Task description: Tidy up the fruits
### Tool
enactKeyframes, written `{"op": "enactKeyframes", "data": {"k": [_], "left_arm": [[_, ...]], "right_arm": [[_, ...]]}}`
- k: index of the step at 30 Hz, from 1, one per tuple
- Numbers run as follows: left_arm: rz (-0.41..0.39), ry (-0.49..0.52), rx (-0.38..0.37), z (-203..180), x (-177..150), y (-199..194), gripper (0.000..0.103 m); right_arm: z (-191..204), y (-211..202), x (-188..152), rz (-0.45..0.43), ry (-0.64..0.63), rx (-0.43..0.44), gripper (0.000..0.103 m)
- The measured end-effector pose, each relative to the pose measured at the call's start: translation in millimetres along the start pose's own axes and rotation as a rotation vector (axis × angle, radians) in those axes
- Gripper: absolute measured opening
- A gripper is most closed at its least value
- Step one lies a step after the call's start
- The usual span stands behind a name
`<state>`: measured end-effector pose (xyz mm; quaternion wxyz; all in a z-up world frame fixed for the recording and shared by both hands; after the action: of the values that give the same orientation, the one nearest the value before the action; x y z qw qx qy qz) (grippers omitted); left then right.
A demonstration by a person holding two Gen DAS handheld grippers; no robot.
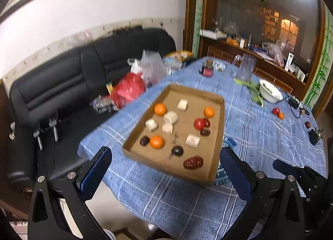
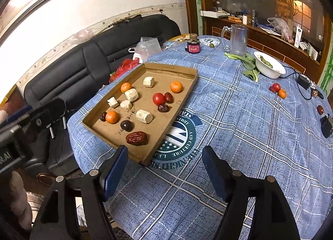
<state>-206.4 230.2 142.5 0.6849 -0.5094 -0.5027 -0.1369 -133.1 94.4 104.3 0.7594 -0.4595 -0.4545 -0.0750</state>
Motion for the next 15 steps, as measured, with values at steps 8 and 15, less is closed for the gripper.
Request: {"op": "enactKeyframes", "data": {"k": [8, 15], "left_arm": [[0.122, 0.022, -0.001, 1, -21, 34, 0.103], [0.183, 0.037, 0.005, 0, -26, 52, 0.103]], "right_arm": [[5, 16, -1, 0.029, -0.013, -0.027, 0.079], [5, 32, -4, 0.062, -0.021, -0.047, 0.079]]}}
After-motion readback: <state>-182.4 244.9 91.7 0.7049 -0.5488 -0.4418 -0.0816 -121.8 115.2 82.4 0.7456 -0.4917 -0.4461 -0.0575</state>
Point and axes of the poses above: each gripper's, at about its wrist camera, not at the fingertips, and y roughly the way its jaws point, z to its left, x to its top, the point moved 4 cm from there along y, roughly the way its jaws point, and after that the axes turned 10 degrees about -z, right-handed, at the moved point
